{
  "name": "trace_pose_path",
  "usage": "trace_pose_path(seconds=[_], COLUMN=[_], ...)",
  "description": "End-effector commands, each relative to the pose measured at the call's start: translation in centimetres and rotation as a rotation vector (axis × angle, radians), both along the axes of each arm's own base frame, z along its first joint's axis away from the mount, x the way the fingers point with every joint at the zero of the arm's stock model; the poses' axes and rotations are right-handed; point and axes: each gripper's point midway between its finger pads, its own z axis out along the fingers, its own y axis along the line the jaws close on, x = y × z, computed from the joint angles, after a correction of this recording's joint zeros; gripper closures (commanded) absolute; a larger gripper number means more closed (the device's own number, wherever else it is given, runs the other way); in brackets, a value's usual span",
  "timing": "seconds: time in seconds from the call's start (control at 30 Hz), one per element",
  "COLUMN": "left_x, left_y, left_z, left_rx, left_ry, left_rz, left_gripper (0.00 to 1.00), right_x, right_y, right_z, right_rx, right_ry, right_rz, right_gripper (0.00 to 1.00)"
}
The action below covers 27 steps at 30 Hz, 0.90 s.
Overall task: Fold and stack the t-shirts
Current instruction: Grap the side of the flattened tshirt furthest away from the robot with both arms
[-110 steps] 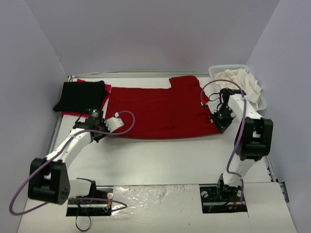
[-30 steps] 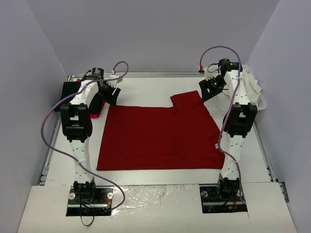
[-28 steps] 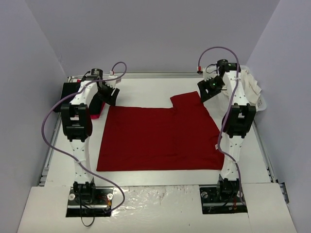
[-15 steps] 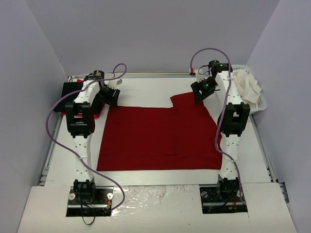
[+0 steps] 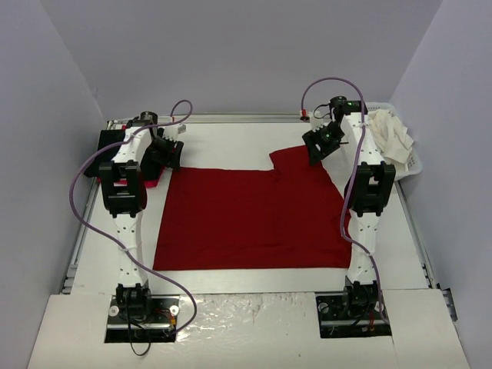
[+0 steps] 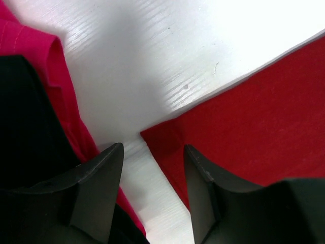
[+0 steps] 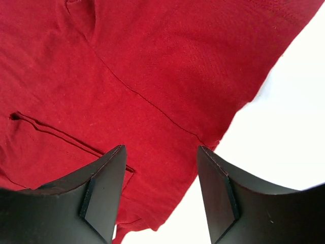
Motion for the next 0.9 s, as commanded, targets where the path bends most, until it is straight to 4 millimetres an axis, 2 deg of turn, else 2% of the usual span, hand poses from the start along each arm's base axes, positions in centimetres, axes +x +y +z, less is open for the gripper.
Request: trace_pose_path(seconds=[0.0, 0.07, 0.2, 0.43, 0.47, 0.5, 0.57, 0.67, 0.7, 0.77, 0.8, 0.87], left_x=[0.0, -0.4, -2.8, -3.7, -3.7, -3.6, -3.5, -3.1, -3.1, -2.6, -2.4, -2.1], left_y=[0.4, 0.2, -1.5, -1.8, -1.7, -1.6, -1.3, -0.9, -0.9, -0.8, -0.8, -0.7], left_z=[1.4, 1.0, 0.7, -0.1, -0.2, -0.4, -0.7, -1.0, -1.1, -1.2, -1.1, -1.1], left_rx=[0.005, -0.007, -0.093, -0.116, -0.112, -0.103, -0.088, -0.064, -0.064, -0.054, -0.055, -0.053], left_ry=[-0.014, 0.002, 0.087, 0.125, 0.128, 0.129, 0.132, 0.125, 0.129, 0.114, 0.106, 0.101], left_rz=[-0.004, -0.032, -0.121, -0.151, -0.149, -0.146, -0.138, -0.122, -0.115, -0.103, -0.095, -0.083], left_gripper=[0.51, 0.57, 0.6, 0.6, 0.62, 0.69, 0.76, 0.82, 0.87, 0.92, 0.94, 0.98], right_x=[-1.2, -1.2, -1.2, -1.4, -1.4, -1.5, -1.2, -0.2, 0.2, 1.5, 2.5, 3.7], right_y=[0.3, 0.3, 0.2, -0.1, -0.1, 0.0, -0.2, -0.3, -0.3, 0.1, 0.4, 0.7], right_z=[-0.8, -0.8, -0.9, -1.3, -1.4, -1.3, -1.5, -1.8, -1.9, -1.8, -1.1, -1.5], right_rx=[-0.023, -0.038, -0.043, -0.06, -0.062, -0.063, -0.072, -0.071, -0.065, -0.039, -0.028, -0.009], right_ry=[0.06, 0.056, 0.061, 0.074, 0.075, 0.073, 0.067, 0.043, 0.038, 0.008, -0.025, -0.046], right_rz=[0.006, 0.007, 0.005, 0.002, 0.002, 0.006, 0.007, -0.012, -0.028, -0.04, -0.054, -0.067], right_gripper=[0.47, 0.47, 0.47, 0.47, 0.47, 0.47, 0.47, 0.49, 0.49, 0.5, 0.5, 0.5])
